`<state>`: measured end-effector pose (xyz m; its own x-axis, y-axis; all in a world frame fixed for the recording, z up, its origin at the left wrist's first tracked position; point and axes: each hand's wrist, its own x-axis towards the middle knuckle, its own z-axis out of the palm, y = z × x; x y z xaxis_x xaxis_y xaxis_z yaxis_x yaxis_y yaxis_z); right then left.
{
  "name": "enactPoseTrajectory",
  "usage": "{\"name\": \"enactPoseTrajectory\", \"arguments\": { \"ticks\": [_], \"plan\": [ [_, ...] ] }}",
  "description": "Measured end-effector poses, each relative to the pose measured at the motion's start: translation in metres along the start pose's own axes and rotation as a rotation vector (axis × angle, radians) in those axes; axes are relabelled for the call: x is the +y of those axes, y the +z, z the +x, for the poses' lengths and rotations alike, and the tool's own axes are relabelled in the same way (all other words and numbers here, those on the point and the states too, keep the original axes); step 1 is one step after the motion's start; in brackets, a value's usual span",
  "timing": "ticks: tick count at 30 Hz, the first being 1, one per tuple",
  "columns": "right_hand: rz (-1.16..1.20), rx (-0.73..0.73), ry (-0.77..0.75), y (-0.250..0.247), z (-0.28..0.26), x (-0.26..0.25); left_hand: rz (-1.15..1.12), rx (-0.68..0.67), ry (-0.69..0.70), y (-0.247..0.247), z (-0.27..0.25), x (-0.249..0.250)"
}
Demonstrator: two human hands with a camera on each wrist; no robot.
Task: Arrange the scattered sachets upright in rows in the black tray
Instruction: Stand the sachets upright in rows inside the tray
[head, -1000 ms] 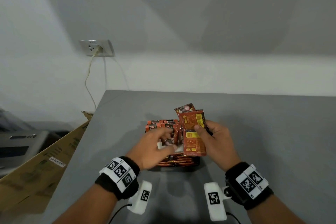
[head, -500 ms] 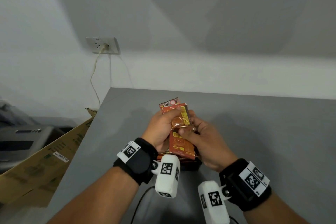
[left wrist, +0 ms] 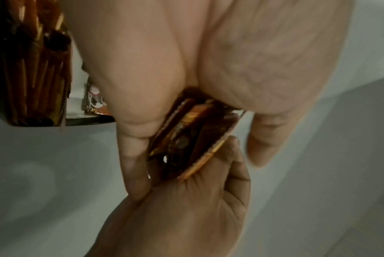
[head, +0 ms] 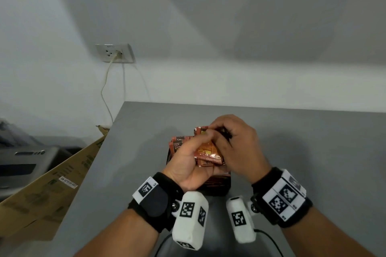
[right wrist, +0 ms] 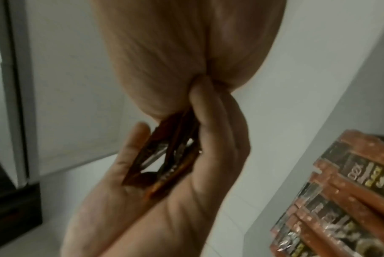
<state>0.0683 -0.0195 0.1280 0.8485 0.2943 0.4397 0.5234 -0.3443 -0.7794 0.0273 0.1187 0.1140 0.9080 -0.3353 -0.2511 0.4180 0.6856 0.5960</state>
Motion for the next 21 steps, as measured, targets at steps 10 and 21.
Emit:
{"name": "enactPoseTrajectory", "arguments": {
  "ticks": [10, 21],
  "plan": [
    [-0.044, -0.591, 0.13, -0.019, -0.005, -0.005, 0.006, 0.065, 0.0, -0.011, 0.001, 0.002],
    [0.056, -0.433, 0.22, -0.013, -0.005, 0.001, 0.037, 0.069, 0.07, -0.015, 0.002, 0.004]
  ]
}}
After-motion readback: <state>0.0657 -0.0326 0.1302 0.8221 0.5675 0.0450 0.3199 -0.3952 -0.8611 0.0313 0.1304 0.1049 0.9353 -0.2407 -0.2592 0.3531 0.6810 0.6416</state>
